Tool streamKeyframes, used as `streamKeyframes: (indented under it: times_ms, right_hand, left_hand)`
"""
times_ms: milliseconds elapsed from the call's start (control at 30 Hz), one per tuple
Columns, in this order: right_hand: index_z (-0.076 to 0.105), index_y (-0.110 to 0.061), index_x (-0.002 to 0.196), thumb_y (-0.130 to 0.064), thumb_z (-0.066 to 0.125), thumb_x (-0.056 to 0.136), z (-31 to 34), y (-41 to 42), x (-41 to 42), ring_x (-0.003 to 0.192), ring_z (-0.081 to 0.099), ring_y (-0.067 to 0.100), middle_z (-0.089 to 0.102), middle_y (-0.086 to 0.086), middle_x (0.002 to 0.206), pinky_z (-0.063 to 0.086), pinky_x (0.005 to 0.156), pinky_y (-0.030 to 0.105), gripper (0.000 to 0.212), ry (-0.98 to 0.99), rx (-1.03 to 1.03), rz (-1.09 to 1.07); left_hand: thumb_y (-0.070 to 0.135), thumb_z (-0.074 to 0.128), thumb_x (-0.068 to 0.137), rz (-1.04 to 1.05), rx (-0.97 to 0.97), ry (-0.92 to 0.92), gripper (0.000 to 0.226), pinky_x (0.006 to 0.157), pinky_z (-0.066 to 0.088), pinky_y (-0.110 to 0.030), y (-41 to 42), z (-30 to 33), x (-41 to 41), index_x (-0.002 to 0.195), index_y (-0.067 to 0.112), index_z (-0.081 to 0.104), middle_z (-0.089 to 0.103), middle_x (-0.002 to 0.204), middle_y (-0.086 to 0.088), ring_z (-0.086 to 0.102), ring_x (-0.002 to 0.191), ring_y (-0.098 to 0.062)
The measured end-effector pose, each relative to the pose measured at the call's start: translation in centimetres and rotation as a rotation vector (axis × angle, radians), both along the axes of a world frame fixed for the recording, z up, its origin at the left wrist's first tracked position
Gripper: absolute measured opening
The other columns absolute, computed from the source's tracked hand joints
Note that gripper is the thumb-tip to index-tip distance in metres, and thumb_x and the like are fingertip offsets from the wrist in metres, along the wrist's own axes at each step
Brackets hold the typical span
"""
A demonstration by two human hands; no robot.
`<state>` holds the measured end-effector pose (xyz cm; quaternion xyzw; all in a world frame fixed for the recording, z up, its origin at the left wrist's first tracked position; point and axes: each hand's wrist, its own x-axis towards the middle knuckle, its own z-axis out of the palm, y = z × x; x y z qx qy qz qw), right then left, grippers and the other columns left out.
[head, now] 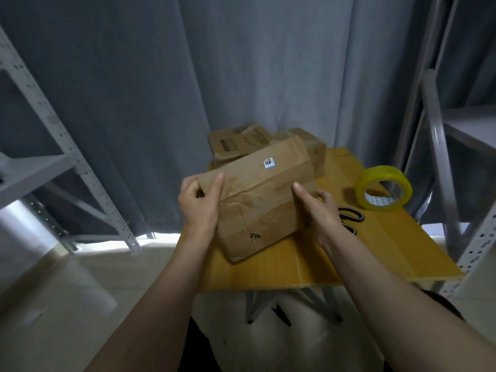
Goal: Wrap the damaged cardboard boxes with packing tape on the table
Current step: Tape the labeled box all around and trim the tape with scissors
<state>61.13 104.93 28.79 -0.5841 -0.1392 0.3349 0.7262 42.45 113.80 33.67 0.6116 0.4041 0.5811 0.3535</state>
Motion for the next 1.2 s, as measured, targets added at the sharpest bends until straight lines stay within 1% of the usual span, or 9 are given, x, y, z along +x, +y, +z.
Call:
streamKeyframes:
  times_ms: [100,300,467,533,600,700,800,967,1200]
  right_hand:
    - [0.047,-0.012,0.131,-0.052,0.079,0.069,-1.6,-0.2,-0.1,0.103,0.054,0.022,0.055,0.004,0.12,0.047,0.086,0.037,0.08,0.017,-0.097,0.026]
    - [0.058,-0.009,0.116,-0.048,0.076,0.075,-1.9,-0.2,1.0,0.087,0.055,0.01,0.059,0.002,0.109,0.041,0.065,0.022,0.059,-0.075,-0.13,-0.041]
    - [0.06,-0.008,0.118,-0.045,0.074,0.079,-2.5,-0.3,2.0,0.103,0.055,0.019,0.059,0.002,0.112,0.046,0.076,0.025,0.056,-0.196,-0.164,-0.029]
    - [0.059,-0.008,0.121,-0.045,0.074,0.079,-2.8,-0.2,2.1,0.105,0.056,0.02,0.06,0.003,0.114,0.049,0.088,0.031,0.057,-0.178,-0.159,-0.019]
    - [0.061,-0.01,0.116,-0.043,0.072,0.081,-2.9,-0.2,2.2,0.099,0.057,0.016,0.062,0.001,0.108,0.049,0.085,0.03,0.05,-0.17,-0.147,-0.007]
    - [0.062,-0.011,0.104,-0.03,0.062,0.09,-2.8,-0.4,2.8,0.092,0.058,0.018,0.063,0.003,0.097,0.049,0.076,0.03,0.023,-0.188,-0.102,-0.094]
    - [0.052,-0.011,0.098,-0.012,0.055,0.09,-2.6,-0.8,4.9,0.088,0.056,0.024,0.058,0.007,0.09,0.047,0.08,0.035,0.008,-0.237,-0.145,-0.414]
    - [0.043,-0.005,0.121,-0.008,0.063,0.084,-2.6,-2.2,10.0,0.124,0.04,0.034,0.042,0.018,0.134,0.03,0.095,0.032,0.041,-0.209,-0.354,-0.847]
    - [0.032,-0.006,0.138,-0.016,0.067,0.084,-3.6,-3.0,14.9,0.136,0.031,0.033,0.034,0.016,0.145,0.028,0.111,0.037,0.065,-0.144,-0.525,-0.812]
  left_hand:
    - [0.026,0.076,0.082,0.027,-0.013,0.037,0.037,0.065,0.041,-0.031,0.6,-1.8,-0.2,0.079,0.0,0.051,0.048,0.077,-0.01,0.045,0.072,-0.018]
    - [0.005,0.067,0.087,-0.077,0.048,0.077,0.04,0.083,0.047,-0.026,2.3,-1.5,1.3,0.119,0.017,0.046,0.064,0.089,-0.007,0.061,0.087,-0.016]
    - [-0.002,0.051,0.084,0.044,0.192,0.712,0.047,0.111,0.031,-0.034,3.6,1.1,2.7,0.124,0.022,0.059,0.055,0.12,-0.009,0.054,0.113,-0.026]
    - [0.005,0.053,0.086,0.051,0.302,0.935,0.049,0.121,0.009,-0.037,3.1,2.5,3.9,0.131,0.024,0.056,0.047,0.135,-0.007,0.043,0.129,-0.026]
    - [0.026,0.055,0.091,-0.087,0.324,1.009,0.054,0.121,0.01,-0.037,2.1,3.5,5.4,0.143,0.019,0.045,0.036,0.152,-0.006,0.03,0.141,-0.026]
    - [0.071,0.061,0.076,-0.283,0.236,1.2,0.106,0.119,0.013,-0.037,1.2,3.6,8.0,0.155,0.015,0.018,0.02,0.162,-0.004,0.017,0.148,-0.024]
    - [0.085,0.059,0.062,-0.309,0.26,1.414,0.131,0.121,0.005,-0.038,1.1,3.2,9.9,0.156,0.012,0.004,0.007,0.164,-0.006,0.006,0.151,-0.023]
    - [0.078,0.06,0.07,-0.3,0.306,1.464,0.119,0.122,0.007,-0.038,0.8,1.0,11.8,0.157,0.017,0.005,0.007,0.164,-0.002,0.007,0.15,-0.019]
    - [0.073,0.061,0.073,-0.263,0.312,1.438,0.104,0.115,0.025,-0.04,1.1,0.4,12.2,0.154,0.022,0.02,0.025,0.16,0.0,0.025,0.146,-0.021]
